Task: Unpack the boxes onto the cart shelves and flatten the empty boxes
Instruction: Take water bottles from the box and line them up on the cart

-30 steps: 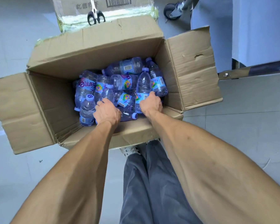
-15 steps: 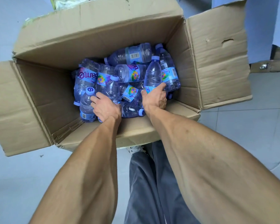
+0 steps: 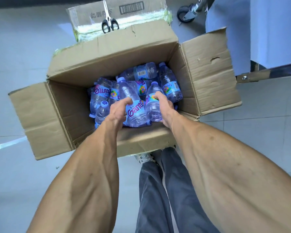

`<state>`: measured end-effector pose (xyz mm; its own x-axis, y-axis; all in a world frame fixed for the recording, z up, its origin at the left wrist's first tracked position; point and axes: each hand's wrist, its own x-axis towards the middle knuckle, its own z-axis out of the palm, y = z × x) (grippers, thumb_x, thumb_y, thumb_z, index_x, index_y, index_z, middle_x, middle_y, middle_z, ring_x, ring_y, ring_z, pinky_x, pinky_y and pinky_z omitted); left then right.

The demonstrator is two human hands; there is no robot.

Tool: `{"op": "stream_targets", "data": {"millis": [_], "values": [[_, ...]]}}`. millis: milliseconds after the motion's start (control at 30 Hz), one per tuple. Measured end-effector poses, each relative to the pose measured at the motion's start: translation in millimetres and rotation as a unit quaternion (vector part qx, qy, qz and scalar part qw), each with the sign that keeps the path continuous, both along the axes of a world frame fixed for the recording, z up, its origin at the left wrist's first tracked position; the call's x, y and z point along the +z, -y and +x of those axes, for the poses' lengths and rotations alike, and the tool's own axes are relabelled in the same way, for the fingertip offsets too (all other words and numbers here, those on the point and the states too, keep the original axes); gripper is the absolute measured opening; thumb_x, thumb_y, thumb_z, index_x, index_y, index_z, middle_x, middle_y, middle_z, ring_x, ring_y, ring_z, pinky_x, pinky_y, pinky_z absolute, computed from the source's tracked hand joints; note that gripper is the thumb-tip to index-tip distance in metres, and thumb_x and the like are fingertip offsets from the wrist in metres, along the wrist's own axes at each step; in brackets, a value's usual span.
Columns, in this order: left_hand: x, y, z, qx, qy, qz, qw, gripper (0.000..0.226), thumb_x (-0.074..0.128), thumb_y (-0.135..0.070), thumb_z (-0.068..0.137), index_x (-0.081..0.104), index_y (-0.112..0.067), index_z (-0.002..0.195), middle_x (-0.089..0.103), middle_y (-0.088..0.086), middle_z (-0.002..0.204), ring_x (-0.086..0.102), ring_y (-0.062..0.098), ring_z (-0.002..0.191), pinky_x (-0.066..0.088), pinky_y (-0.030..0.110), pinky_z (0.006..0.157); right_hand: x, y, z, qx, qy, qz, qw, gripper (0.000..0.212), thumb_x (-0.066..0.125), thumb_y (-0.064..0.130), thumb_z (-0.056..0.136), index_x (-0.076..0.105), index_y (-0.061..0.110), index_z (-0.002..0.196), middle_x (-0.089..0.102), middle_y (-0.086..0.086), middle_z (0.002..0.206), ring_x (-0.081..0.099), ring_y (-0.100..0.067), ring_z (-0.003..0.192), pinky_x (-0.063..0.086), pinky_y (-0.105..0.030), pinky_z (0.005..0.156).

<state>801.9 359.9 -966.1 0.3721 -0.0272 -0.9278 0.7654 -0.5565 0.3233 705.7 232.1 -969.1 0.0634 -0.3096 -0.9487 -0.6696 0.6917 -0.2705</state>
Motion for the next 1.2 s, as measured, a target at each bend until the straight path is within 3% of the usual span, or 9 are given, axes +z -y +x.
{"op": "stream_targets", "data": {"millis": [100, 200, 300, 400, 500, 667, 733, 1033, 1200], "values": [[19.3, 1.3, -3.4, 0.068, -0.030, -0.034, 0.997, 0.040, 0.061, -0.028, 0.063, 0.064, -0.013, 0.100, 0.065, 0.005, 0.080, 0.058, 0.024, 0.072, 0.047, 0.032, 0.070, 20.2, 2.1, -2.6, -0.030, 0.055, 0.050, 0.997, 0.107, 0.085, 0.064, 0.052, 0.048, 0.011, 0.137, 0.059, -0.010, 0.130, 0.064, -0.029, 0.111, 0.052, -0.053, 0.094], [37.2, 2.9, -5.0, 0.081, -0.052, -0.054, 0.994, 0.049, 0.055, -0.024, 0.072, 0.063, -0.004, 0.116, 0.065, 0.013, 0.095, 0.061, 0.029, 0.083, 0.054, 0.042, 0.078, 39.2, 6.7, 3.5, -0.093, 0.097, 0.080, 0.988, 0.087, 0.090, 0.040, 0.058, 0.052, 0.008, 0.130, 0.067, -0.020, 0.118, 0.071, -0.034, 0.095, 0.056, -0.060, 0.082], [54.2, 7.2, -8.7, 0.129, -0.079, -0.115, 0.982, 0.042, 0.041, -0.017, 0.078, 0.063, 0.005, 0.107, 0.062, 0.023, 0.105, 0.060, 0.036, 0.094, 0.047, 0.055, 0.099, 57.8, 11.8, 11.4, -0.051, 0.115, 0.106, 0.986, 0.083, 0.083, 0.036, 0.054, 0.058, 0.003, 0.126, 0.068, -0.023, 0.116, 0.068, -0.040, 0.103, 0.050, -0.065, 0.089], [66.5, 10.9, -16.9, 0.191, -0.091, -0.143, 0.967, 0.041, 0.036, -0.016, 0.076, 0.064, 0.007, 0.095, 0.067, 0.022, 0.096, 0.065, 0.037, 0.085, 0.055, 0.048, 0.085, 71.3, 14.1, 13.0, -0.036, 0.141, 0.112, 0.983, 0.078, 0.077, 0.029, 0.056, 0.059, -0.001, 0.125, 0.065, -0.027, 0.119, 0.064, -0.044, 0.109, 0.047, -0.066, 0.093], [72.3, 10.7, -24.5, 0.248, -0.095, -0.169, 0.949, 0.050, 0.040, -0.018, 0.065, 0.059, 0.005, 0.105, 0.062, 0.022, 0.103, 0.061, 0.038, 0.095, 0.050, 0.054, 0.093, 76.5, 19.0, 6.4, -0.052, 0.154, 0.113, 0.980, 0.070, 0.072, 0.022, 0.071, 0.052, -0.003, 0.132, 0.060, -0.030, 0.126, 0.061, -0.046, 0.113, 0.046, -0.067, 0.095], [83.2, 13.6, -36.9, 0.218, -0.141, -0.244, 0.935, 0.060, 0.048, -0.054, 0.089, 0.064, -0.004, 0.119, 0.067, 0.023, 0.114, 0.068, 0.036, 0.095, 0.057, 0.051, 0.080, 86.5, 14.4, -12.5, -0.022, 0.174, 0.118, 0.977, 0.059, 0.074, 0.026, 0.078, 0.059, -0.002, 0.128, 0.065, -0.021, 0.120, 0.065, -0.038, 0.108, 0.047, -0.059, 0.098], [89.5, 12.4, -40.6, 0.186, -0.141, -0.259, 0.937, 0.058, 0.046, -0.052, 0.093, 0.061, -0.005, 0.124, 0.069, 0.021, 0.115, 0.070, 0.034, 0.096, 0.059, 0.048, 0.077, 94.0, 6.3, -21.6, -0.055, 0.194, 0.108, 0.973, 0.062, 0.080, 0.031, 0.075, 0.062, 0.000, 0.125, 0.066, -0.024, 0.120, 0.064, -0.039, 0.111, 0.048, -0.058, 0.099], [148.9, 14.5, -56.8, 0.184, -0.060, -0.287, 0.938, 0.057, 0.051, -0.042, 0.092, 0.053, -0.002, 0.132, 0.058, 0.022, 0.127, 0.059, 0.035, 0.112, 0.048, 0.052, 0.101, 138.9, 7.4, -44.1, -0.041, 0.206, 0.046, 0.977, 0.068, 0.077, 0.027, 0.062, 0.063, -0.007, 0.118, 0.066, -0.030, 0.114, 0.067, -0.043, 0.099, 0.050, -0.065, 0.090], [174.9, 18.3, -87.0, 0.155, -0.017, -0.284, 0.946, 0.065, 0.051, -0.039, 0.092, 0.045, 0.001, 0.143, 0.055, 0.024, 0.136, 0.054, 0.041, 0.125, 0.041, 0.058, 0.106, 153.2, 7.1, -77.1, -0.027, 0.226, -0.016, 0.974, 0.060, 0.086, 0.040, 0.063, 0.069, 0.002, 0.106, 0.073, -0.017, 0.098, 0.072, -0.032, 0.089, 0.057, -0.053, 0.086]]}}
